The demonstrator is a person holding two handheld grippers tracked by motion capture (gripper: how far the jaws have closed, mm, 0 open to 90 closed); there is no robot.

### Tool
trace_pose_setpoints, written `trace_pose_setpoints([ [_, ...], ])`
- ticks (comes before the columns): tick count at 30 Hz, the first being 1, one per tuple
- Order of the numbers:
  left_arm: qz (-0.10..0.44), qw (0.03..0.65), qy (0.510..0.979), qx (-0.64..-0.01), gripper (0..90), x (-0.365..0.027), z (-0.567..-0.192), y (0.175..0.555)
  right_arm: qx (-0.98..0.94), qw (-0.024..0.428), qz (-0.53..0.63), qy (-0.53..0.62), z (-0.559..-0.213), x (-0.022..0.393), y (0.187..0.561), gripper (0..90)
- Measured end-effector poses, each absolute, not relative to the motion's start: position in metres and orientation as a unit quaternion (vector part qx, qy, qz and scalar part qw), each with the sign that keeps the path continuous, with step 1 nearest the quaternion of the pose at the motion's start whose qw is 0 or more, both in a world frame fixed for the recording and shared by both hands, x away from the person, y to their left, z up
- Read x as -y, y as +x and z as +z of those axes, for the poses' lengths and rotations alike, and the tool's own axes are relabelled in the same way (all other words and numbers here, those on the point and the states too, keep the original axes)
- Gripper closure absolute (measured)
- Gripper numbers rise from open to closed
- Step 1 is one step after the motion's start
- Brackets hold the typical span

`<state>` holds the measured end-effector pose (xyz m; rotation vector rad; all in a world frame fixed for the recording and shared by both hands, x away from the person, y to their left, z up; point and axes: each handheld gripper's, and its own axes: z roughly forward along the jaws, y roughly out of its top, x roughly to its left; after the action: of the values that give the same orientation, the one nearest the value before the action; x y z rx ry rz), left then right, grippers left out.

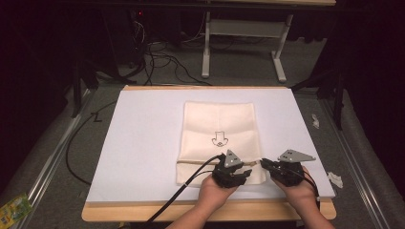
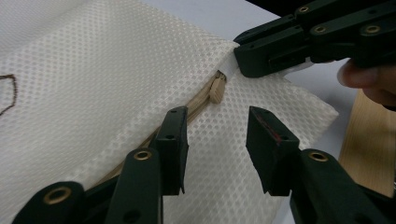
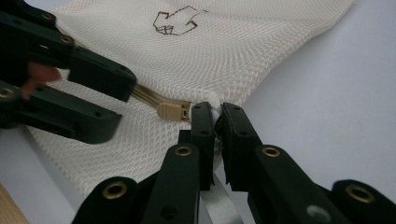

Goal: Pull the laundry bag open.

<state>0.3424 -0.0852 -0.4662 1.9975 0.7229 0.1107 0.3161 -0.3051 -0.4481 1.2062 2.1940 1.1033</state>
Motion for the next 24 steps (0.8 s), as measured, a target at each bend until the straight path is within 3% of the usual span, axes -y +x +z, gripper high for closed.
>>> trace_pose_setpoints([
  [8, 0.058, 0.487, 0.814, -0.311, 72.2, 0.1, -0.467, 0.348, -0.783, 0.203, 0.403, 0.428, -0.445, 0.305, 0.314, 85.5],
  [10, 0.062, 0.49, 0.813, -0.308, 76.6, 0.102, -0.467, 0.347, -0.782, 0.202, 0.405, 0.428, -0.445, 0.305, 0.315, 85.5],
  [11, 0.063, 0.492, 0.813, -0.306, 83.1, 0.102, -0.467, 0.347, -0.782, 0.204, 0.407, 0.426, -0.445, 0.305, 0.315, 85.5],
  [24, 0.07, 0.498, 0.811, -0.299, 87.2, 0.099, -0.468, 0.344, -0.781, 0.207, 0.406, 0.427, -0.443, 0.304, 0.315, 85.4],
])
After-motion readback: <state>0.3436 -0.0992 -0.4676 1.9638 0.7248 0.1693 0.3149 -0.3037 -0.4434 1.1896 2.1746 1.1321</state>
